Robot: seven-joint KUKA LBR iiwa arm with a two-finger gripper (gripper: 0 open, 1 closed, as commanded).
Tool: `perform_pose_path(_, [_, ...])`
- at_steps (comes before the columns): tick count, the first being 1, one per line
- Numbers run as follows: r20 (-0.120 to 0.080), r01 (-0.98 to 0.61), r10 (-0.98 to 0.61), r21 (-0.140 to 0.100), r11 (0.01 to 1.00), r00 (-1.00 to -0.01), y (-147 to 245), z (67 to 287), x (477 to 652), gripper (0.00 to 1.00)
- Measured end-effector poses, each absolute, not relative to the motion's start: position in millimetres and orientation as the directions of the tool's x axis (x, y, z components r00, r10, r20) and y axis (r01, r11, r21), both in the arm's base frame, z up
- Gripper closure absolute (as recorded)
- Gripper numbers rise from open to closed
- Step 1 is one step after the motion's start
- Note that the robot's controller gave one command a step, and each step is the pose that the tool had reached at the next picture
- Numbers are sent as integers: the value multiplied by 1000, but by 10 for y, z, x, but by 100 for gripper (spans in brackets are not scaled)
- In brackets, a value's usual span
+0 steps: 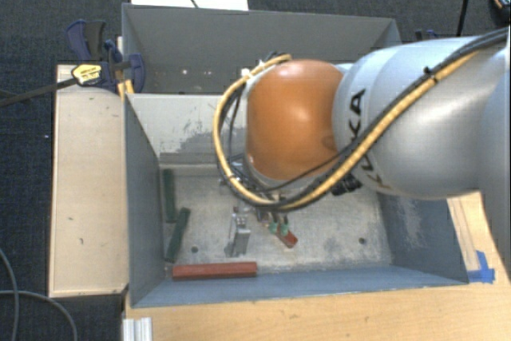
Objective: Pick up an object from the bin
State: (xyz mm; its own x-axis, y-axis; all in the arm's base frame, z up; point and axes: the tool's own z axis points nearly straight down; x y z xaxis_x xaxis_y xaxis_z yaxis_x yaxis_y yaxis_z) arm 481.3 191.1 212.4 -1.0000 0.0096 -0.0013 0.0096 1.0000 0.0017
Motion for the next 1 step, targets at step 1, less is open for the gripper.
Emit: perform_pose_path(1, [2, 152, 152, -2, 988, -988, 1390, 1508, 5128, 0])
